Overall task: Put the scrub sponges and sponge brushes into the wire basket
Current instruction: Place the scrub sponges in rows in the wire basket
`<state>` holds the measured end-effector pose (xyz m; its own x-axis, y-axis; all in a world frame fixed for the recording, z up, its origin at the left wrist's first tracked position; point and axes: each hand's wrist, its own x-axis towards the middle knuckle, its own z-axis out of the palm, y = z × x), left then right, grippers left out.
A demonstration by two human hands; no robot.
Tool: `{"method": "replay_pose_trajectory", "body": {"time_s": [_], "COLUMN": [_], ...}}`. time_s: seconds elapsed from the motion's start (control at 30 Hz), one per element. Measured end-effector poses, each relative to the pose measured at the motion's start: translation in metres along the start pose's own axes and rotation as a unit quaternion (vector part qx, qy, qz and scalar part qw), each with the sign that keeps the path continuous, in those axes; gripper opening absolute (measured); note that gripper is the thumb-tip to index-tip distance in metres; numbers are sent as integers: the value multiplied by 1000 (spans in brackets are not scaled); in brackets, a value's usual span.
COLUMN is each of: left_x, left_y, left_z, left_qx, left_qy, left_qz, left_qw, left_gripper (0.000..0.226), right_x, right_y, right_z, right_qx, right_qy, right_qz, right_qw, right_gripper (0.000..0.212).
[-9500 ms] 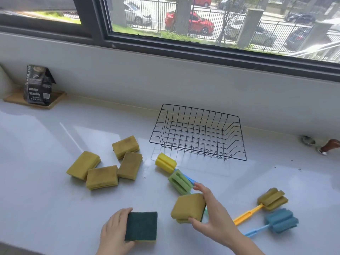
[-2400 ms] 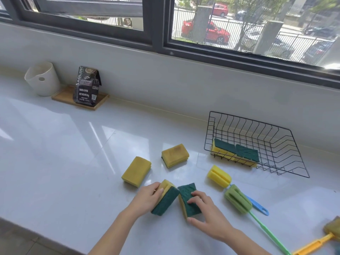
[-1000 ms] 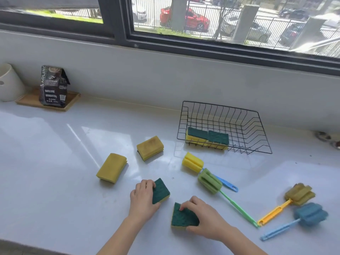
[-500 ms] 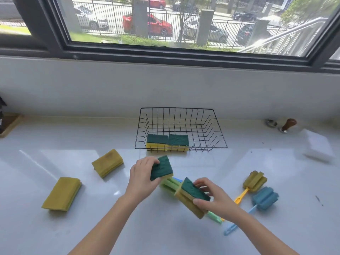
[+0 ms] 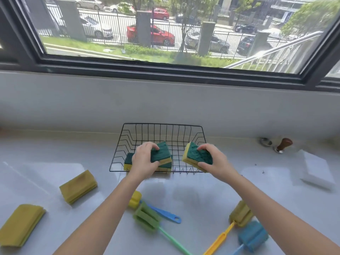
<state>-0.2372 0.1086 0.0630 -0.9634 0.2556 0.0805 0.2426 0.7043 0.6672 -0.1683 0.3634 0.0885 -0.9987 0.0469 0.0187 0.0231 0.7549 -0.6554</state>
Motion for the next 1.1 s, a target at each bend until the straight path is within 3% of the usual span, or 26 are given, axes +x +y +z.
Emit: {"method": "replay_pose_trajectory", "body": {"time_s": [0.37, 0.6, 0.77, 0.93, 1.1], "left_x": [38, 52, 49, 37, 35], "left_y": [-3, -8, 1, 1, -7], "left_z": [29, 52, 77, 85, 69], "left_qx": [46, 52, 66, 92, 112], "left_qy": [-72, -98, -93, -56, -100], "left_qz": [-43, -42, -86, -57, -28], "left_qw": [995, 993, 990, 993, 988], "left_gripper": [37, 37, 34, 30, 32], "right_x": [82, 69, 46, 38, 37], "right_y": [41, 55, 59, 59, 62], "right_z": [67, 80, 88, 89, 95], "right_qx": [-176, -40, -44, -67, -102], "right_qy": [-141, -174, -140, -107, -57], "right_qz": [-9, 29, 11, -3, -45], "right_qw": [974, 983, 989, 992, 992], "right_gripper": [37, 38, 36, 35, 29]}}
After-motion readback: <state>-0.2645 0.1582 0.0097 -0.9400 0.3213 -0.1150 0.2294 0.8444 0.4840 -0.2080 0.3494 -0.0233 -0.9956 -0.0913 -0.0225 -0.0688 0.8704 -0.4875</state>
